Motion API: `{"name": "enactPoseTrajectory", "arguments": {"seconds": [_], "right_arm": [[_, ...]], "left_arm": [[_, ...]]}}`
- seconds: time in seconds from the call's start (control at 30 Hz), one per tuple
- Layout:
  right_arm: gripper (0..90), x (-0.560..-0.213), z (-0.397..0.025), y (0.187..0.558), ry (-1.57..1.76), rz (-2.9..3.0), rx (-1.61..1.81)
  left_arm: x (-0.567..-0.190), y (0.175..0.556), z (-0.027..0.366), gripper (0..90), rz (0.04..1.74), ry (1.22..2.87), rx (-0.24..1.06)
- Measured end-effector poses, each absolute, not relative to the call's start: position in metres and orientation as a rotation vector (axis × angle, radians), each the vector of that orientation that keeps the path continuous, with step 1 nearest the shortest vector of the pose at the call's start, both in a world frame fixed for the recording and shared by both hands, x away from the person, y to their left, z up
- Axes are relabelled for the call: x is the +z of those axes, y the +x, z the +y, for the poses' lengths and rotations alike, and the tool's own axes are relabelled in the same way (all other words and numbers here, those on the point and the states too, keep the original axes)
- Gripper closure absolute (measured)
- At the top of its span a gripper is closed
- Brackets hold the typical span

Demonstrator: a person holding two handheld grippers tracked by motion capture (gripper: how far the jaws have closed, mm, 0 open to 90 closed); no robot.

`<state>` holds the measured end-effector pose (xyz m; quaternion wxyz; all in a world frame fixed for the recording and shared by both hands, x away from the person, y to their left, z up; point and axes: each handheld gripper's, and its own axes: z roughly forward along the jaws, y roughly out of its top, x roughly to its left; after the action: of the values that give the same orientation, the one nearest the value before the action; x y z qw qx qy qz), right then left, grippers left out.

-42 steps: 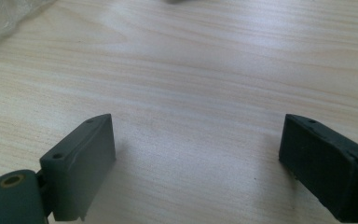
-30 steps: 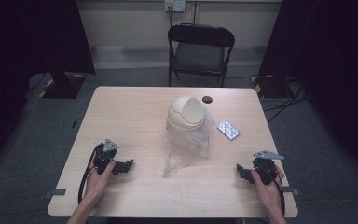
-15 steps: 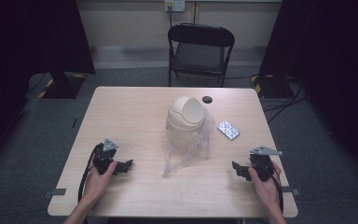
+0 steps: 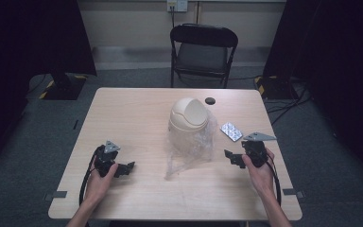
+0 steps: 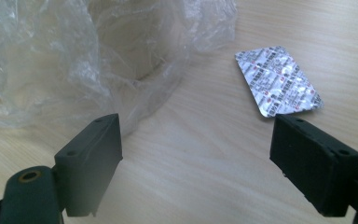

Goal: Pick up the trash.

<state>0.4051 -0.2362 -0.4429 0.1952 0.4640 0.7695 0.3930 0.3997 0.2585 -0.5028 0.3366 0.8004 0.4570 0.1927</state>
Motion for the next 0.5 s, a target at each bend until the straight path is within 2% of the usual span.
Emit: {"name": "enactPoseTrajectory", "arguments": {"seconds": [0.5], "right_arm": [[17.4,-0.413,-0.204,0.437,1.202,2.197,1.138]], "left_arm": [[-0.503,0.400,0.258,0.3,1.192,2.086,0.502]]}}
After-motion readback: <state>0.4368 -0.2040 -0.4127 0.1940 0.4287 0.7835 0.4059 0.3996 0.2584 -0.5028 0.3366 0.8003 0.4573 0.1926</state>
